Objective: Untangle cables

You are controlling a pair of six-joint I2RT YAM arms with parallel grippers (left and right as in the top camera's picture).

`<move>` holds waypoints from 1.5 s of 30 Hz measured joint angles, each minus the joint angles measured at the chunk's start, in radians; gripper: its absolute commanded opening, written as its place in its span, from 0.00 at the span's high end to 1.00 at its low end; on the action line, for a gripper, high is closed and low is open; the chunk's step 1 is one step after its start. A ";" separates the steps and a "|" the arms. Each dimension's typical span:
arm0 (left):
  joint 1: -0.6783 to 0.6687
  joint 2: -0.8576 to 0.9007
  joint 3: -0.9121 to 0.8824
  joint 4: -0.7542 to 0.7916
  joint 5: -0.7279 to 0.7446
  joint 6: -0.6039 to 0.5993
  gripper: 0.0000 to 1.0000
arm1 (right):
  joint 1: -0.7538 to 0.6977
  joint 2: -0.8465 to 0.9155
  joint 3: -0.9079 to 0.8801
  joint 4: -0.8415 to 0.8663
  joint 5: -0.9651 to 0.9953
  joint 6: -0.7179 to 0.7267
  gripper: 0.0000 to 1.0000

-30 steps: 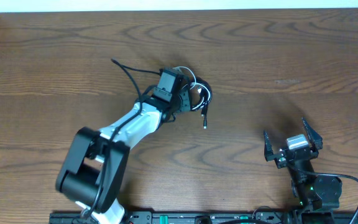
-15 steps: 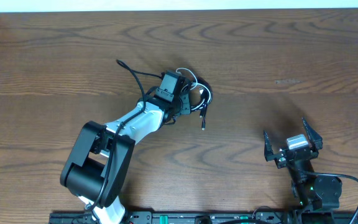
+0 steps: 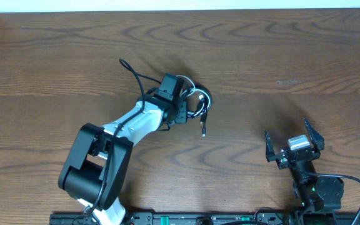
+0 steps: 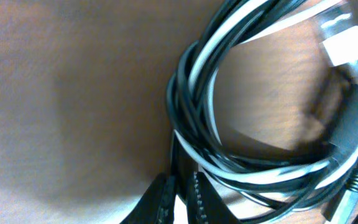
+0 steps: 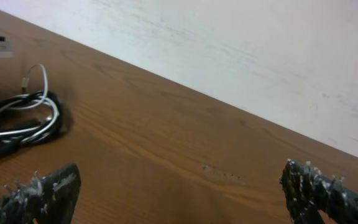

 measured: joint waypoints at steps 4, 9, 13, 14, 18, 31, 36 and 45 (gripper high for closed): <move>0.043 -0.007 0.022 -0.129 0.002 0.027 0.87 | 0.000 0.000 0.000 0.000 0.000 0.000 0.01; 0.101 -0.008 0.040 -0.226 0.001 0.037 0.87 | 0.000 0.000 0.000 0.000 0.000 0.000 0.01; 0.126 -0.031 0.054 -0.253 -0.002 0.029 0.76 | 0.000 0.000 0.000 0.000 0.000 0.000 0.01; 0.126 -0.043 0.056 -0.253 -0.002 0.024 0.72 | 0.000 0.000 0.000 0.000 0.000 0.000 0.01; 0.126 -0.102 0.064 -0.251 0.006 -0.013 0.66 | 0.000 0.000 0.000 0.000 0.000 0.000 0.01; 0.122 -0.128 0.071 -0.168 0.019 -0.156 0.47 | 0.000 0.000 0.000 0.000 0.000 0.000 0.01; 0.114 -0.100 0.069 -0.167 0.021 -0.177 0.31 | 0.000 0.000 0.000 0.000 0.000 0.000 0.01; 0.113 -0.096 0.066 -0.167 0.021 -0.173 0.02 | 0.000 0.000 0.000 0.000 0.000 0.000 0.01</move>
